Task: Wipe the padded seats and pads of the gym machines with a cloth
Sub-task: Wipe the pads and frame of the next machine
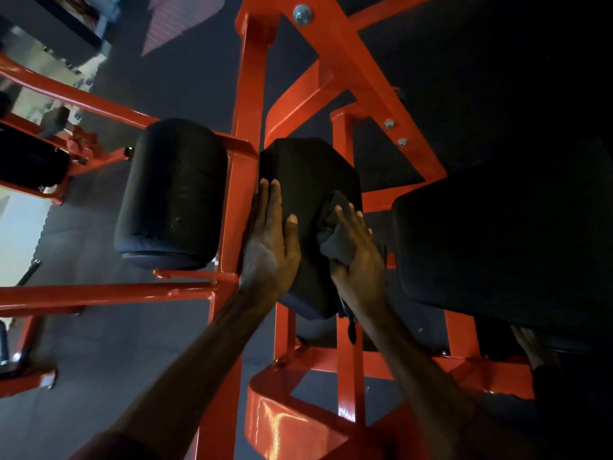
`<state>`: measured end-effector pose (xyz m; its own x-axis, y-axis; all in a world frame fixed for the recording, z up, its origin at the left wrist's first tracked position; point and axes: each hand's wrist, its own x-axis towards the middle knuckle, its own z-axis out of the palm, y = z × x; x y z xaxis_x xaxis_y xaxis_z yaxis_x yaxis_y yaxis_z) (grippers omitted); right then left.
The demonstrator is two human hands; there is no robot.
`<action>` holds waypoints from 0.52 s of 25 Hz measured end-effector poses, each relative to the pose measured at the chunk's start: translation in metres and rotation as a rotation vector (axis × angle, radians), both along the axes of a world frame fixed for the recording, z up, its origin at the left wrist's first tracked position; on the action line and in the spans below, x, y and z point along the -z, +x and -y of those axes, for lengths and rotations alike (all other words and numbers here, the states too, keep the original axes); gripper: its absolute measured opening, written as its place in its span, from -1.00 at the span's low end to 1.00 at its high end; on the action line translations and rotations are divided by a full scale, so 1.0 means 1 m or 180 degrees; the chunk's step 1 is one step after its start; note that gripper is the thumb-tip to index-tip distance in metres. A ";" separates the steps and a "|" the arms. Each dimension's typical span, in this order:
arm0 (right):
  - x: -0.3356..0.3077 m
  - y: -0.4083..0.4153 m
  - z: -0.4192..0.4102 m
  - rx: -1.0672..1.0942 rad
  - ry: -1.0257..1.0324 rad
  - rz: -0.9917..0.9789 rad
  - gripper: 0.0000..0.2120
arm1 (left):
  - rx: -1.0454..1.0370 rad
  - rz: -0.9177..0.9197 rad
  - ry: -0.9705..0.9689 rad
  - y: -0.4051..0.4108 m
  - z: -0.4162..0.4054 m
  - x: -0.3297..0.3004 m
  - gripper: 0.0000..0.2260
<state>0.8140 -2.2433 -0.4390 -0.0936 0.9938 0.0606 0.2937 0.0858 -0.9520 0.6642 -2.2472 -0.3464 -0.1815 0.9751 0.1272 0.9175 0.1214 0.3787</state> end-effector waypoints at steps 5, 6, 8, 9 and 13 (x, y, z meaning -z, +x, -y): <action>-0.032 -0.007 0.076 -0.0010 0.0269 -0.0032 -0.26 | 0.0225 0.0107 -0.0514 -0.007 -0.003 -0.024 -0.40; -0.034 -0.009 0.069 -0.0107 0.0475 0.0020 -0.26 | 0.0421 -0.0178 -0.0523 -0.015 0.000 -0.030 -0.42; -0.032 -0.010 0.041 -0.0231 0.0576 0.0126 -0.23 | 0.0882 -0.1221 -0.0270 -0.029 0.017 -0.041 -0.47; -0.029 -0.010 0.032 -0.0197 0.0481 0.0104 -0.21 | 0.1115 -0.1737 -0.0107 -0.033 0.025 -0.043 -0.49; -0.043 -0.011 0.081 -0.0152 0.0473 -0.0029 -0.29 | 0.1221 -0.2193 0.0151 -0.035 0.035 -0.040 -0.47</action>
